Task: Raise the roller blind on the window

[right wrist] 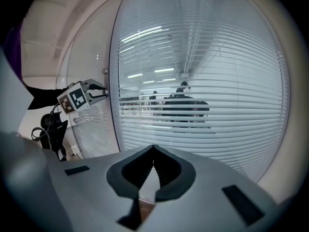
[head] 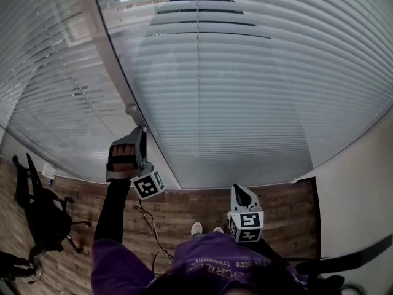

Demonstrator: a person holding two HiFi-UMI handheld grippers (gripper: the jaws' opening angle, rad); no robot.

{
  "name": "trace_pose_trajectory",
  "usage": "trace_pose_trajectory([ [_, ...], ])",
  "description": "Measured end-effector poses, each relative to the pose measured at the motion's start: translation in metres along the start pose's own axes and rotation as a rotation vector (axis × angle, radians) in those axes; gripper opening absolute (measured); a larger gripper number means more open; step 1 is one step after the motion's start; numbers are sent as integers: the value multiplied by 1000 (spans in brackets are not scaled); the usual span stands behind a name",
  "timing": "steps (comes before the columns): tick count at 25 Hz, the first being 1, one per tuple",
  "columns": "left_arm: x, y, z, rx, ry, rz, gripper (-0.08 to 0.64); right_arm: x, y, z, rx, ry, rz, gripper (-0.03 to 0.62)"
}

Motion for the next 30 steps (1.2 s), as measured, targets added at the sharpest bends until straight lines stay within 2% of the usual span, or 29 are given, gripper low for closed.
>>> trace_pose_trajectory([
  [3,0,0,-2,-23,-204,3,115,0,-1,2,-6,3,-2,-2],
  [5,0,0,-2,-36,-301,7,115,-1,0,4,-8,7,-3,-2],
  [7,0,1,-2,-49,-310,17,115,-1,0,5,-11,7,-3,-2],
  [9,0,0,-4,-80,-230,41,115,0,0,6,-12,1,-4,-2],
  [11,-1,0,-6,-122,-90,76,115,1,0,6,-10,-4,-3,-2],
  [13,-1,0,-6,-143,91,100,115,0,1,5,-6,-7,0,-2],
  [15,-2,1,-3,-130,314,104,115,1,2,5,-2,-9,2,-2],
  [19,-1,3,5,-65,839,73,115,3,2,4,4,-14,5,-2],
  [21,0,2,9,-40,1038,47,115,3,3,2,10,-17,6,-2],
  [27,9,0,10,8,1442,-12,115,4,6,0,20,-20,8,-2],
  [29,13,-1,11,31,1528,-53,115,4,6,-1,24,-22,8,-2],
  [30,14,-1,12,51,1532,-66,115,4,6,-1,24,-22,7,-2],
])
Point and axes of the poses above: the fingertips, and each gripper's own axes: y backward along the fingers, z to its left, x out of its underside, the point moved 4 cm from there along y, backward along the fingers, and after that the axes turned 3 degrees about x, right-handed, at the moved point
